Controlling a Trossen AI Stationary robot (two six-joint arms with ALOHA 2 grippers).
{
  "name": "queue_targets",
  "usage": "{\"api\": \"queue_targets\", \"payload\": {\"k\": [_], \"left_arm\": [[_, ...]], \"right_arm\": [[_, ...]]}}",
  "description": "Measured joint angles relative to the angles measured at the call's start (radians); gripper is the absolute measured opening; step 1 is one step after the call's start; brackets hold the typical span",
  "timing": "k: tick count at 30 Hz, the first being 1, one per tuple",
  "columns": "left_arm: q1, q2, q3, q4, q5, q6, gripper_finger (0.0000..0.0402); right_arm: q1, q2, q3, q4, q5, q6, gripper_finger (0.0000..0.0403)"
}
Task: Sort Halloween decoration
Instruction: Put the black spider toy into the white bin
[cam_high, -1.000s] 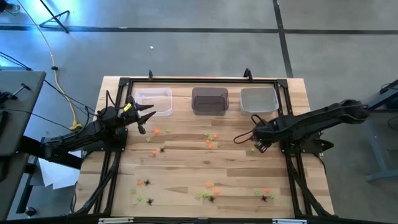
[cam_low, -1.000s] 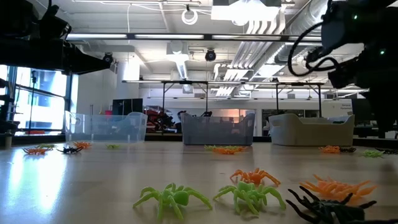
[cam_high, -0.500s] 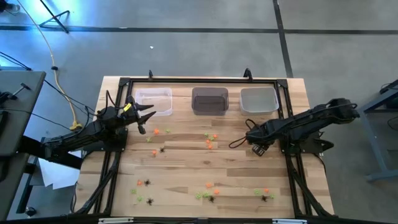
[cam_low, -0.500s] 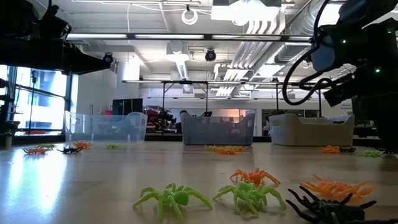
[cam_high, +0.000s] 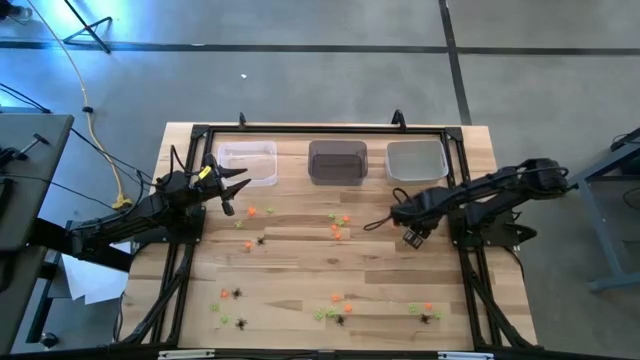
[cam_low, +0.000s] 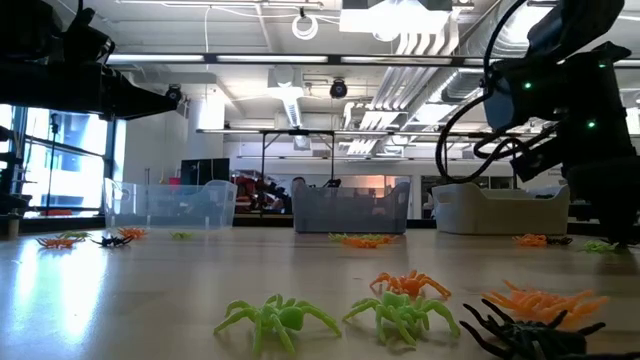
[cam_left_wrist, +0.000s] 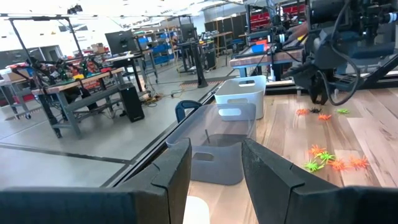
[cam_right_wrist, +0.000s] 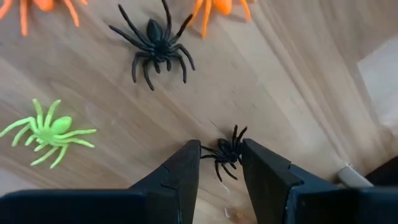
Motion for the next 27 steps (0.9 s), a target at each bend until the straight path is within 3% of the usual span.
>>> {"api": "queue_targets", "payload": {"k": [8, 18, 27], "left_arm": [[0.0, 0.0, 0.0, 0.0, 0.0, 0.0, 0.0131], [0.0, 0.0, 0.0, 0.0, 0.0, 0.0, 0.0131], [0.0, 0.0, 0.0, 0.0, 0.0, 0.0, 0.0131]], "right_arm": [[-0.015, 0.013, -0.001, 0.006, -0.007, -0.022, 0.0107], [-0.015, 0.014, -0.002, 0.02, -0.024, -0.022, 0.0006], [-0.015, -0.041, -0.008, 0.025, -0.035, -0.008, 0.0001]]}}
